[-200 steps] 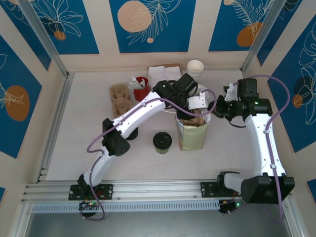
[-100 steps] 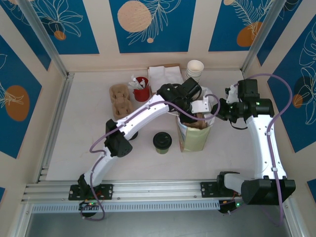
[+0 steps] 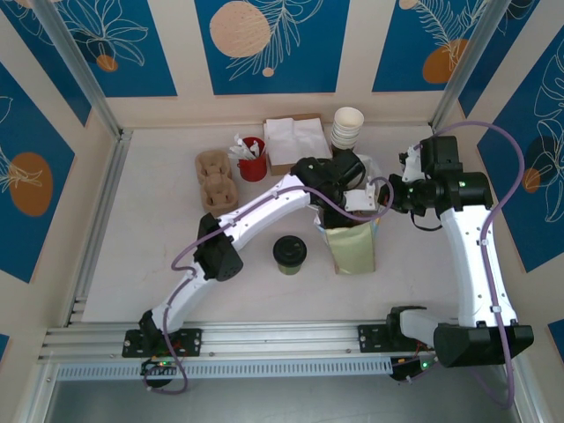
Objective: Pack the takeout coffee
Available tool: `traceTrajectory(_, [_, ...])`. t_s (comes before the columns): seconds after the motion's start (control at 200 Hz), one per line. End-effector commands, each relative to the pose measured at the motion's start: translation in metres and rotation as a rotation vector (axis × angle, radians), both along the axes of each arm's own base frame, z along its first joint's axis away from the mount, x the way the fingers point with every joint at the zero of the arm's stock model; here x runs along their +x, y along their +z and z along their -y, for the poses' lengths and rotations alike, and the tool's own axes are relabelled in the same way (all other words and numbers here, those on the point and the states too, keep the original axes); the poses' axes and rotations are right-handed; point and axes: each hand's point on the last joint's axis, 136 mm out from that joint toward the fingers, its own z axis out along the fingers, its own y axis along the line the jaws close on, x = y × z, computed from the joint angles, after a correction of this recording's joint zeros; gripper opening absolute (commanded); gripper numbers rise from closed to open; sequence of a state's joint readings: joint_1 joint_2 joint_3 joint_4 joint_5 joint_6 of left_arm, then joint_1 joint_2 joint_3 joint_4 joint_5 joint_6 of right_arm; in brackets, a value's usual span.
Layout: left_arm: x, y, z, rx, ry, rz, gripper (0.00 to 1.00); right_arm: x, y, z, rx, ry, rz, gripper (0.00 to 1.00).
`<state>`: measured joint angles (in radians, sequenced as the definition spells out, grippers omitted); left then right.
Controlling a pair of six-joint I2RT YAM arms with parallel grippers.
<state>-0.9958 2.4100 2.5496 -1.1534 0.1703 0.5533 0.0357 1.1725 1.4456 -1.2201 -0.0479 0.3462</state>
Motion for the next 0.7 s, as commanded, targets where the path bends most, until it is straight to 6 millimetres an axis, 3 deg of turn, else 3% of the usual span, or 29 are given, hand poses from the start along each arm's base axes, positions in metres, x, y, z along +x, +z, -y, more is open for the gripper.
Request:
traceTrajectory(0.0, [-0.017, -0.016, -0.001, 0.052, -0.035, -0.037, 0.26, 0.000, 0.018, -0.004, -0.004, 0.033, 0.069, 0.00])
traceTrajectory(0.285, [-0.023, 0.004, 0.015, -0.057, -0.031, -0.085, 0.26, 0.000, 0.012, -0.009, 0.019, 0.037, 0.050, 0.00])
traceTrajectory(0.695, [-0.020, 0.011, 0.024, -0.155, -0.023, -0.149, 0.26, -0.007, 0.004, -0.003, 0.013, 0.002, 0.033, 0.00])
